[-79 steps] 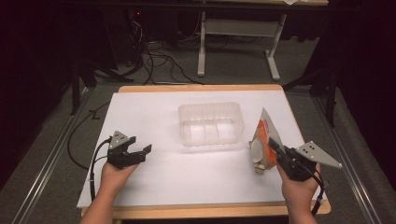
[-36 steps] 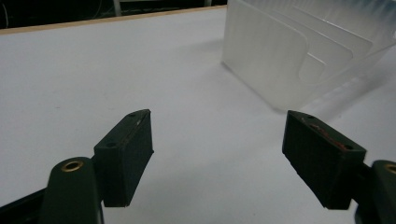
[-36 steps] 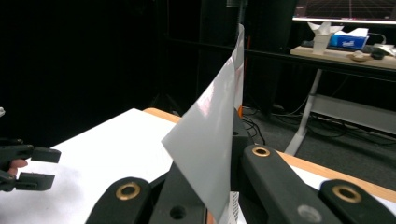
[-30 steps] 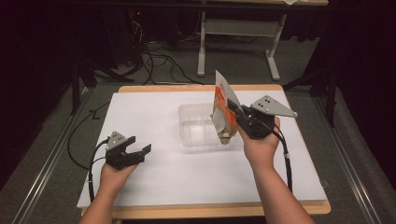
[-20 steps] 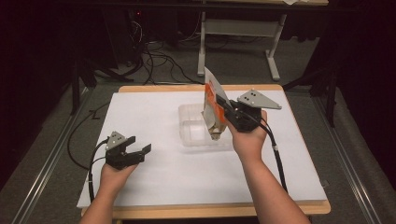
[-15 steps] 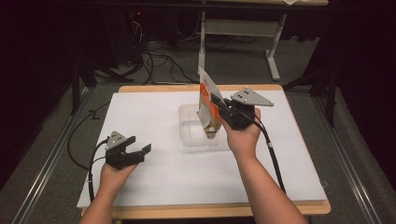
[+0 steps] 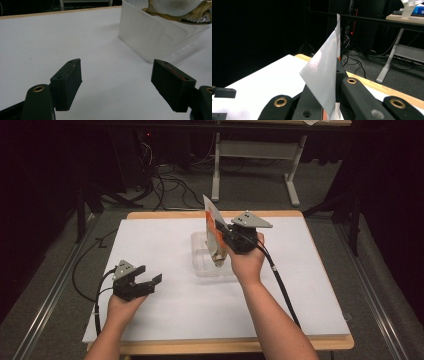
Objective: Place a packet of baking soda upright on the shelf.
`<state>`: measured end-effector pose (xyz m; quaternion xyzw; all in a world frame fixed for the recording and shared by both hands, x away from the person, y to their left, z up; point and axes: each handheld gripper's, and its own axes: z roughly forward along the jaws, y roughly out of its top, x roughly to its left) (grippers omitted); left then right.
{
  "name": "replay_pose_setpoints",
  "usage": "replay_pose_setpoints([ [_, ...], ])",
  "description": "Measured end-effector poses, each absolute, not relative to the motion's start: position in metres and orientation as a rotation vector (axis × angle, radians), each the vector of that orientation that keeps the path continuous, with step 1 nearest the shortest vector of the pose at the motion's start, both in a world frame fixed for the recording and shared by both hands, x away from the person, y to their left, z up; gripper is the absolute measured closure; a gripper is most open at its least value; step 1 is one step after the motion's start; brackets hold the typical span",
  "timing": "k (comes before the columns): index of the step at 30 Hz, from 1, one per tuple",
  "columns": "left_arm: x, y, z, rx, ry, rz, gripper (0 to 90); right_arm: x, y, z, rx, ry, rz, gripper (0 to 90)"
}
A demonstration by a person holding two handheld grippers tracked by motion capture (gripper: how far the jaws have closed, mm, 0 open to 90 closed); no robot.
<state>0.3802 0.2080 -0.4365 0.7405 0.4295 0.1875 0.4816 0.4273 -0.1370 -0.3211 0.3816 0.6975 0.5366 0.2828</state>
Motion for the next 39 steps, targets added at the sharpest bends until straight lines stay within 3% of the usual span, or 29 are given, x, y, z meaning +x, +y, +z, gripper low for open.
replay_pose_setpoints([
  [22, 0.382, 0.207, -0.438, 1.812, 1.047, 0.455, 24.9, 0.455, -0.119, -0.342, 1.056, 1.889, 1.389, 90.0],
  [39, 0.382, 0.206, -0.439, 1.815, 1.046, 0.456, 25.0, 0.456, -0.110, -0.364, 1.049, 1.932, 1.339, 90.0],
])
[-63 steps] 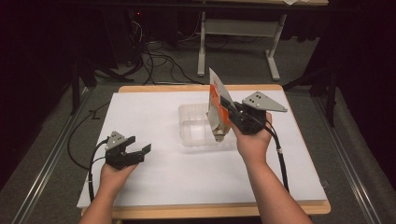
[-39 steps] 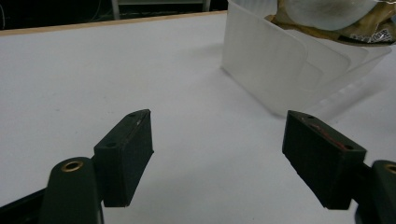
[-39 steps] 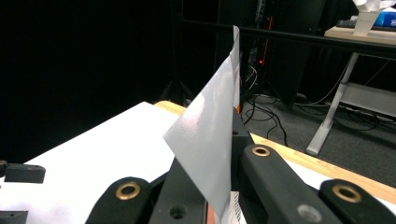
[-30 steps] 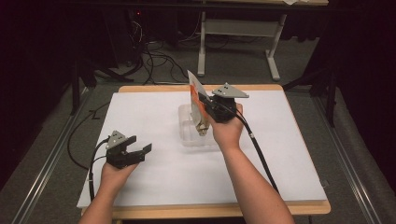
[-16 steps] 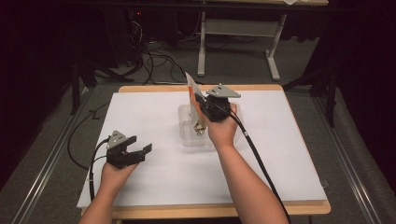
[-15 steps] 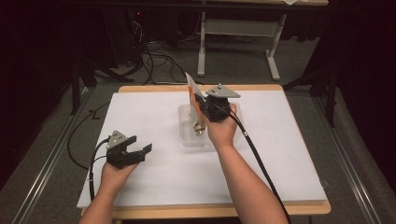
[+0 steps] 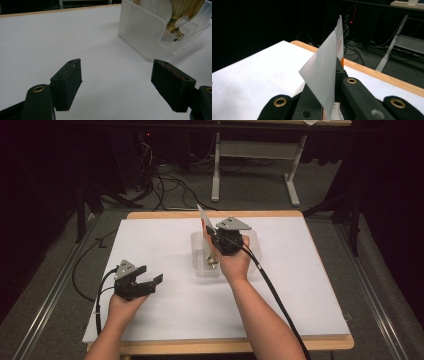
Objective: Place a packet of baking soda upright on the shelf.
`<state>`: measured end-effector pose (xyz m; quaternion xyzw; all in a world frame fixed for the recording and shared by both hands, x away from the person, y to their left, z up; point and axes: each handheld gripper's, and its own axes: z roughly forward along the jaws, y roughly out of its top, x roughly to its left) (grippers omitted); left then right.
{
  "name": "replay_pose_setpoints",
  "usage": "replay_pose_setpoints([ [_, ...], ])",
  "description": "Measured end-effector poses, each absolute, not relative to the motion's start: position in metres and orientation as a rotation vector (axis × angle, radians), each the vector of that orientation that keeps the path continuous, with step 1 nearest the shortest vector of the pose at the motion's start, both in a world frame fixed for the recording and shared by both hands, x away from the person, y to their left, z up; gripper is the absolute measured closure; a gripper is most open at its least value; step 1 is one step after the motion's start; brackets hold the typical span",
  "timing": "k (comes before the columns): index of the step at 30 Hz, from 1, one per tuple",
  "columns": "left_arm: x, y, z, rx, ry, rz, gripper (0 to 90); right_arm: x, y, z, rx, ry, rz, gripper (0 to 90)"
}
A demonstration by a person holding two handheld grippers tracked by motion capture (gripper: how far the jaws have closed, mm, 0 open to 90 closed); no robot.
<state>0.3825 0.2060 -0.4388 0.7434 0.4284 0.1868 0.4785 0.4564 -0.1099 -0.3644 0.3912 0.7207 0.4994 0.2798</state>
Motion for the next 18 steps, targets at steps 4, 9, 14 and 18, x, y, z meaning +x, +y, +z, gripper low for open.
replay_pose_setpoints([
  [4, 0.3825, 0.2062, -0.4388, 1.814, 1.048, 0.456, 25.0, 0.4548, -0.1068, -0.3665, 1.038, 1.939, 1.346, 90.0],
  [9, 0.3824, 0.2060, -0.4389, 1.816, 1.047, 0.456, 25.0, 0.4522, -0.1074, -0.3687, 1.060, 1.937, 1.363, 90.0],
  [14, 0.3825, 0.2059, -0.4391, 1.816, 1.047, 0.457, 25.0, 0.4511, -0.1100, -0.3726, 1.068, 1.934, 1.382, 90.0],
  [18, 0.3825, 0.2058, -0.4391, 1.820, 1.047, 0.457, 25.1, 0.4498, -0.1100, -0.3739, 1.071, 1.934, 1.392, 90.0],
])
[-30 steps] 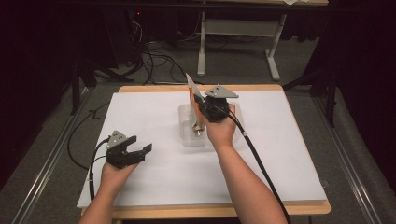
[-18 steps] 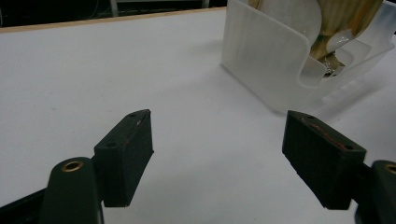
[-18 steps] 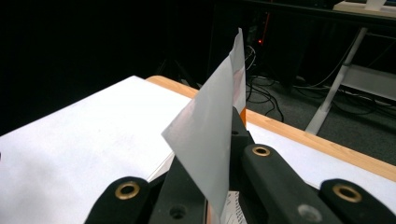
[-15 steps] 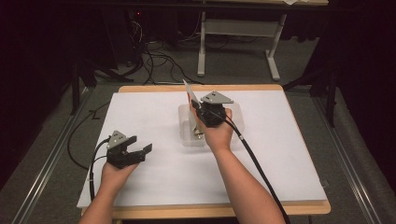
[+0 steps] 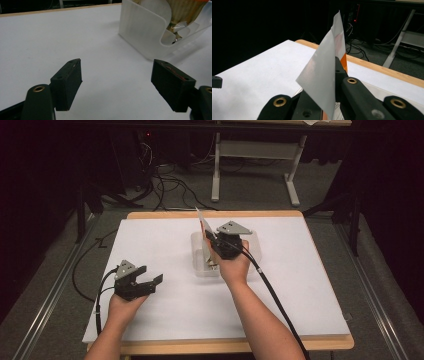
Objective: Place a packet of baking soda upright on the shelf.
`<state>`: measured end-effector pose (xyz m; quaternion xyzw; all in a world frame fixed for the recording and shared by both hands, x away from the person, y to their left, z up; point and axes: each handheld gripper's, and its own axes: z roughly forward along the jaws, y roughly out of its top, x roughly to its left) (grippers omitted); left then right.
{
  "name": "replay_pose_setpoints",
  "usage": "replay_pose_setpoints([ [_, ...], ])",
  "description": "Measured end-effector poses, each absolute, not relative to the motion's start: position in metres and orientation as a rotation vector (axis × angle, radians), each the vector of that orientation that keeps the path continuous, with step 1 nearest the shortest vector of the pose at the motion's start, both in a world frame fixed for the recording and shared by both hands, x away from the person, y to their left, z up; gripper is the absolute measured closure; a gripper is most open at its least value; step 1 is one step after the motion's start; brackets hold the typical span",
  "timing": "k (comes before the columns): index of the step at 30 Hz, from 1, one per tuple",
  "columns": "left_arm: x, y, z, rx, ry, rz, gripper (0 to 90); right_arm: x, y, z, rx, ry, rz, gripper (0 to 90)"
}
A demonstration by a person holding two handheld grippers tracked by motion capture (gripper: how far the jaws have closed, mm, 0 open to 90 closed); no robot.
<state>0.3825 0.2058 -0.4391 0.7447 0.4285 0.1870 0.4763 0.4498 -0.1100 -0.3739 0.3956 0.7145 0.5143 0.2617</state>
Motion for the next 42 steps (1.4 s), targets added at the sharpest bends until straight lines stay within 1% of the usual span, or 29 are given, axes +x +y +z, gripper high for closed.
replay_pose_setpoints([
  [16, 0.382, 0.204, -0.439, 1.825, 1.044, 0.459, 25.2, 0.445, -0.115, -0.387, 1.091, 1.927, 1.409, 90.0],
  [27, 0.382, 0.204, -0.440, 1.827, 1.043, 0.459, 25.2, 0.443, -0.111, -0.402, 1.102, 1.956, 1.397, 90.0],
  [33, 0.383, 0.204, -0.440, 1.827, 1.043, 0.461, 25.2, 0.442, -0.111, -0.403, 1.104, 1.960, 1.400, 89.7],
  [36, 0.383, 0.204, -0.440, 1.827, 1.043, 0.461, 25.2, 0.441, -0.112, -0.399, 1.103, 1.955, 1.404, 88.7],
  [42, 0.383, 0.203, -0.440, 1.827, 1.044, 0.462, 25.2, 0.440, -0.115, -0.394, 1.116, 1.955, 1.387, 82.5],
])
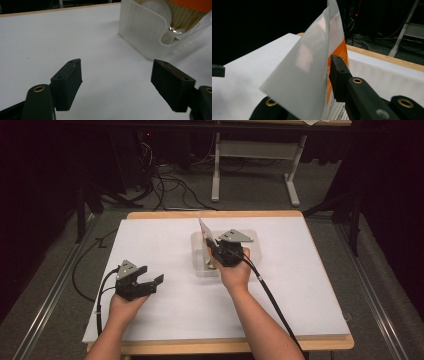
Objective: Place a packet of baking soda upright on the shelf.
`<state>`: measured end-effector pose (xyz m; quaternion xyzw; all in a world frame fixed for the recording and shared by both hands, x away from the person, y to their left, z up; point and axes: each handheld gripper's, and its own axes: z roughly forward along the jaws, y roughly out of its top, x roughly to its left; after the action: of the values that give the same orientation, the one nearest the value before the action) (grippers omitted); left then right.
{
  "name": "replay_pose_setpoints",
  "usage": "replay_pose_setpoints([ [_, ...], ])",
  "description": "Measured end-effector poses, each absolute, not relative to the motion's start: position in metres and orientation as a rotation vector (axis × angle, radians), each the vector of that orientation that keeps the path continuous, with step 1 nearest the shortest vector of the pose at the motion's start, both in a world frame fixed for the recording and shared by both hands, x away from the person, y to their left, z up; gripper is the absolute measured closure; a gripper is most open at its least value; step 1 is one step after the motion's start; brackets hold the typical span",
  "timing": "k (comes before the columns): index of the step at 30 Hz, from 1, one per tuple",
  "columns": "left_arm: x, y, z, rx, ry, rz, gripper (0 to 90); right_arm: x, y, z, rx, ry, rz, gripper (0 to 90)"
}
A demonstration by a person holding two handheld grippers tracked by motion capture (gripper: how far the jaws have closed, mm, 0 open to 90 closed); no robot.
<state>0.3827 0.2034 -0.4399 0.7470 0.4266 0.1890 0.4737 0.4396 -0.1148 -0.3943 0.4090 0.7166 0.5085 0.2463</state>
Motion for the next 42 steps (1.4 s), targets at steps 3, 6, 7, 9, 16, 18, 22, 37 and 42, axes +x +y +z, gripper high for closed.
replay_pose_setpoints([
  [3, 0.383, 0.203, -0.440, 1.828, 1.044, 0.463, 25.2, 0.439, -0.116, -0.393, 1.115, 1.957, 1.387, 78.3],
  [6, 0.383, 0.203, -0.440, 1.829, 1.044, 0.463, 25.2, 0.439, -0.117, -0.391, 1.121, 1.949, 1.389, 70.4],
  [7, 0.383, 0.203, -0.440, 1.829, 1.044, 0.463, 25.2, 0.438, -0.118, -0.390, 1.124, 1.945, 1.390, 67.5],
  [9, 0.383, 0.203, -0.440, 1.830, 1.043, 0.463, 25.2, 0.438, -0.120, -0.388, 1.137, 1.938, 1.406, 61.0],
  [16, 0.384, 0.202, -0.441, 1.834, 1.042, 0.463, 25.2, 0.433, -0.124, -0.381, 1.143, 1.936, 1.373, 40.2],
  [18, 0.384, 0.202, -0.441, 1.833, 1.042, 0.463, 25.2, 0.431, -0.125, -0.379, 1.126, 1.946, 1.360, 37.8],
  [22, 0.384, 0.203, -0.441, 1.837, 1.040, 0.465, 25.2, 0.426, -0.127, -0.376, 1.127, 1.956, 1.347, 36.1],
  [37, 0.384, 0.204, -0.441, 1.843, 1.038, 0.477, 25.2, 0.387, -0.140, -0.382, 1.089, 1.991, 1.384, 36.1],
  [42, 0.383, 0.203, -0.441, 1.847, 1.031, 0.480, 25.2, 0.375, -0.151, -0.388, 1.095, 1.995, 1.383, 36.0],
])
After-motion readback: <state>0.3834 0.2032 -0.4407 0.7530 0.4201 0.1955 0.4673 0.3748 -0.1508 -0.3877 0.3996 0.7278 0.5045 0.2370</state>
